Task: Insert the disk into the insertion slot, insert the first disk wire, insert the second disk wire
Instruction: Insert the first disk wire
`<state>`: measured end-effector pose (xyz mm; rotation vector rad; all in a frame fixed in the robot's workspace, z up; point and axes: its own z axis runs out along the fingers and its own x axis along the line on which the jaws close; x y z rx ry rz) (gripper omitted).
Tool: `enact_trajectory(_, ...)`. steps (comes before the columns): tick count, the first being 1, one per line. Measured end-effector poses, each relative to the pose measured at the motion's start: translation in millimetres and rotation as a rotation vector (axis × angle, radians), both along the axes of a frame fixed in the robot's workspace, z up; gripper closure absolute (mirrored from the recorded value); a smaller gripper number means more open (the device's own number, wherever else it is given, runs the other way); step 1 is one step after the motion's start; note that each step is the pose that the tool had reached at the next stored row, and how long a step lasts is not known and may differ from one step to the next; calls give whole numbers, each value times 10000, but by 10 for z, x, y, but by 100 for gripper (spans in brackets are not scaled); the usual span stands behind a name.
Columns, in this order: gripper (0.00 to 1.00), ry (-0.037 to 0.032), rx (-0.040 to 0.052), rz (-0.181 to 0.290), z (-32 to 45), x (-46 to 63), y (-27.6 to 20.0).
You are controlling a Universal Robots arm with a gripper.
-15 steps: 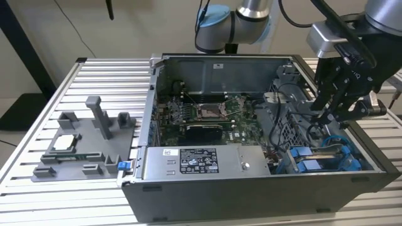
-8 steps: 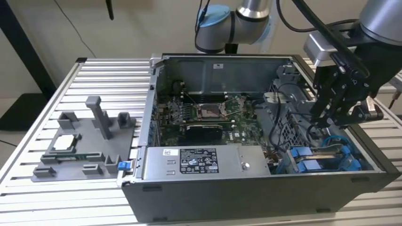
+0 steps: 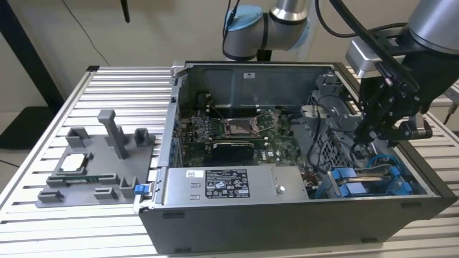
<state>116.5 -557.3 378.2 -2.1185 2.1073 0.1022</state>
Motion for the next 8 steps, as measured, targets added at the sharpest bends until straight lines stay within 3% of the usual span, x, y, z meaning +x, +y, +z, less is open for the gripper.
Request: enact_trajectory(8, 100, 0, 3, 0, 0, 0, 0)
